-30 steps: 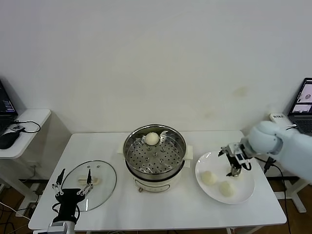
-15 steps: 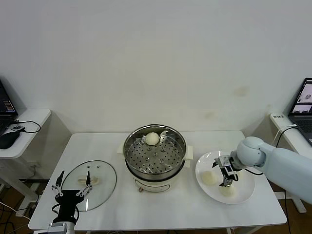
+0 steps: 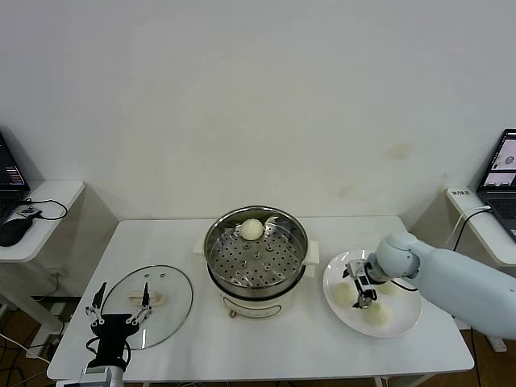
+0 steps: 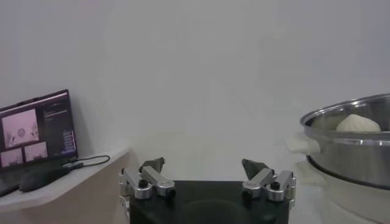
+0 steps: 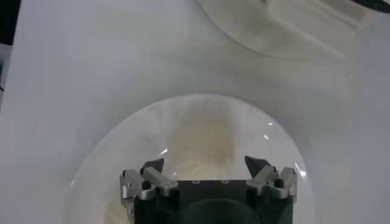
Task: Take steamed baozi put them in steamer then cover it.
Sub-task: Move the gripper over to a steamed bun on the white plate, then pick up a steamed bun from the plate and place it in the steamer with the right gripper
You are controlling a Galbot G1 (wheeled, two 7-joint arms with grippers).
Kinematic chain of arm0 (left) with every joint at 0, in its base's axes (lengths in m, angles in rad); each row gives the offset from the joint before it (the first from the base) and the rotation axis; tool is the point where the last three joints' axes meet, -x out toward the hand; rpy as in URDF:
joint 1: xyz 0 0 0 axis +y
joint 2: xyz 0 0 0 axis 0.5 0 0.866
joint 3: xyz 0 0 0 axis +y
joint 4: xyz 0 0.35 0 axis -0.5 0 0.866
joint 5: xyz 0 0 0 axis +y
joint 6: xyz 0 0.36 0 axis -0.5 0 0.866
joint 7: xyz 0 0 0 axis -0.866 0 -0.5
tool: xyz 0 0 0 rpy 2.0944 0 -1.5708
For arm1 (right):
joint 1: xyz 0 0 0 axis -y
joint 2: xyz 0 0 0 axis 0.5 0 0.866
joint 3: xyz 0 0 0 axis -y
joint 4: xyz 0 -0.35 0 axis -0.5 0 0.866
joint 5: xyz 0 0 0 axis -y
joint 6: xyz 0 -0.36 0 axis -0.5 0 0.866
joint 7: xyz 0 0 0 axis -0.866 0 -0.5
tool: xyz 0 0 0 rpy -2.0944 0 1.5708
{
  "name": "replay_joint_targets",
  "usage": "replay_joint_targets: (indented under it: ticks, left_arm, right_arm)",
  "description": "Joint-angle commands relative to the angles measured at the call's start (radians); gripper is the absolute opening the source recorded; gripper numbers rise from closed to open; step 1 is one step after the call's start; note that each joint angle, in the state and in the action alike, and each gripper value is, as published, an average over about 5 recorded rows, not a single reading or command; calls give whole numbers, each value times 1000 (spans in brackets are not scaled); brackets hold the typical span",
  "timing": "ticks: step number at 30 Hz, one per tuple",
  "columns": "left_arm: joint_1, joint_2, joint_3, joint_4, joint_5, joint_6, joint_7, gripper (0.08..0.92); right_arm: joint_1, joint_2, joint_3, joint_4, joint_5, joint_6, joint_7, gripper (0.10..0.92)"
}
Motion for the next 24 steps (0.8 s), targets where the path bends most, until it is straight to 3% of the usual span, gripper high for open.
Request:
replay_joint_targets:
  ticks: [1,9,24]
  left_arm:
    - [0,-3,0,-1,0,-1,0,823]
    - [2,-7,-1,-4,0,-1,-1,823]
    - [-7,0,8,-14,-1,1,1,823]
  right_arm:
    - [-17,31,11,-31,-11,-8,1,738]
    - [-19,23,26,-23,-10,-8,-17,648]
    - [347,-191,-41,128,203,-17,-131,628]
